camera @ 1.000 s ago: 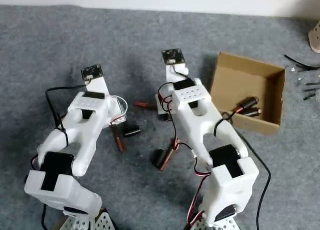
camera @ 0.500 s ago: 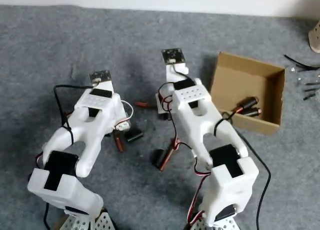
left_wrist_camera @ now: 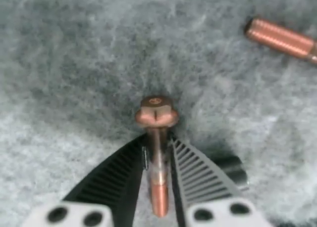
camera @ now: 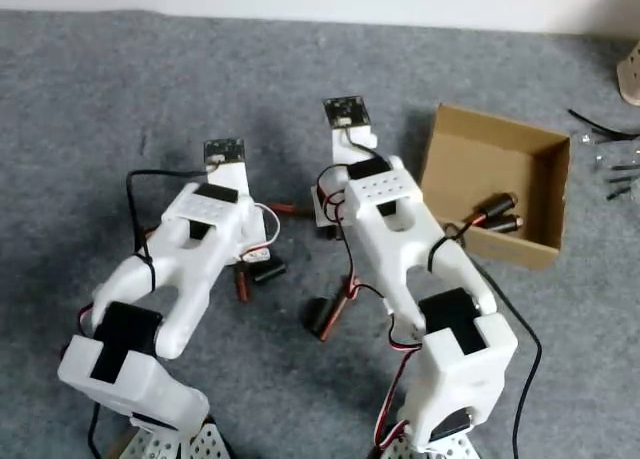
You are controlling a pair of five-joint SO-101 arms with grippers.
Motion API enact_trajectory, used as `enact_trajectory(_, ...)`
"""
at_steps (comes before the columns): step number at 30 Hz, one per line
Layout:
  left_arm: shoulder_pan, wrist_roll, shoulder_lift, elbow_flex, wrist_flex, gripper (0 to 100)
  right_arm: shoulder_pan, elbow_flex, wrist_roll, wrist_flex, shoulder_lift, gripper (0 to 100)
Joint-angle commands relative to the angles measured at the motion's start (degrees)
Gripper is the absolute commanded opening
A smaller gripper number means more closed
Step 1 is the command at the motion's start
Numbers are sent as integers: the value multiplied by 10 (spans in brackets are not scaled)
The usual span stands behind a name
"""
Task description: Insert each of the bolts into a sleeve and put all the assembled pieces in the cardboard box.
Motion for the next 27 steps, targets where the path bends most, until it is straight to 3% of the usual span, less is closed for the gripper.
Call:
enact_trajectory(1,-9,-9,-18,3,-4,4,6,-2,8,-9,-11,4)
enact_trajectory(8,-9,-37,-38,46,-86,4,6,-2,9,-10,-12,4)
enact_trajectory(12,-9,-39,-142,111,-106,4,6,-2,9,-10,-13,4)
enact_trajectory(16,-12,-39,-276,228,-199,4,4,16,9,-11,-43,4)
enact_trajectory(20,-11,-50,-422,334,-258,4,2,120,9,-87,-138,4)
enact_trajectory(27,-8,-69,-647,443,-263,4,-19,364,48,-249,-370,4)
